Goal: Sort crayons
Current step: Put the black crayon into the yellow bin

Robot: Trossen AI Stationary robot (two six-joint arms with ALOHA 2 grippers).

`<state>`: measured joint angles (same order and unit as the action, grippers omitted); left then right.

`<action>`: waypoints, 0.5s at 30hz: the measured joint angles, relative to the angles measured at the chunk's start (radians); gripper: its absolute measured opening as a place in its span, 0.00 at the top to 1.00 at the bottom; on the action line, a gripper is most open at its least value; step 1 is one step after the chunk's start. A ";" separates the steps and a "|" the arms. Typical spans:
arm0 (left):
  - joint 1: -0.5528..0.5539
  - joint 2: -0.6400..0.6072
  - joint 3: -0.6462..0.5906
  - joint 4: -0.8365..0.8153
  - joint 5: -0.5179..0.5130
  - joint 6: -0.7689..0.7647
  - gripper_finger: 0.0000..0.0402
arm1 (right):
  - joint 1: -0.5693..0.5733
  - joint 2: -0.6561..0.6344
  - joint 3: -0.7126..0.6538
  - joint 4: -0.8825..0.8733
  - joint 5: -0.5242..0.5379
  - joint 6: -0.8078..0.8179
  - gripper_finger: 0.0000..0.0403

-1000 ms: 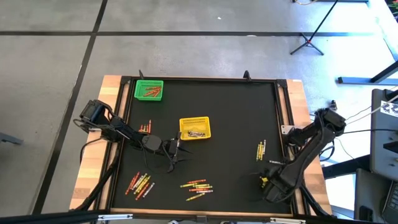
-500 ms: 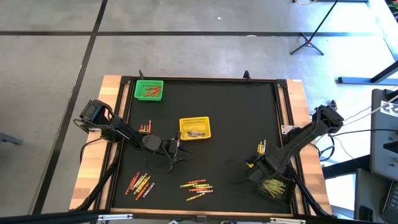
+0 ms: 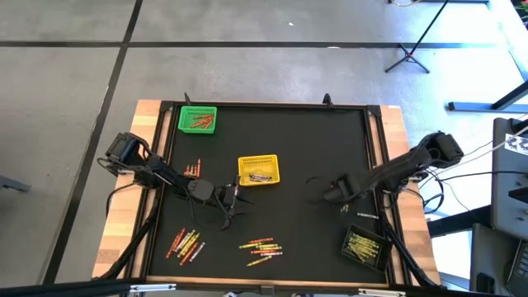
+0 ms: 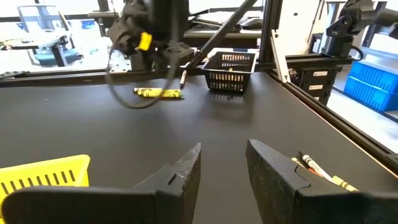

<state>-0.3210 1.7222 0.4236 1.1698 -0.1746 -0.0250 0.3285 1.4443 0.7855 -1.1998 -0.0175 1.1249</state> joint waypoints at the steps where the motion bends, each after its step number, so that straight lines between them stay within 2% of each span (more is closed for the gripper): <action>1: 0.000 0.000 0.000 0.000 0.000 0.000 0.71 | -0.025 -0.017 -0.028 0.022 0.000 -0.002 0.65; 7: 0.000 0.000 0.000 -0.001 0.000 0.000 0.71 | -0.142 -0.080 -0.141 0.149 -0.056 -0.011 0.65; 15: -0.001 0.000 0.000 -0.012 0.000 0.000 0.71 | -0.160 -0.083 -0.174 0.180 -0.071 -0.012 0.65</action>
<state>-0.3216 1.7222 0.4236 1.1580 -0.1745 -0.0250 0.1688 1.3614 0.6111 -1.0199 -0.0886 1.1130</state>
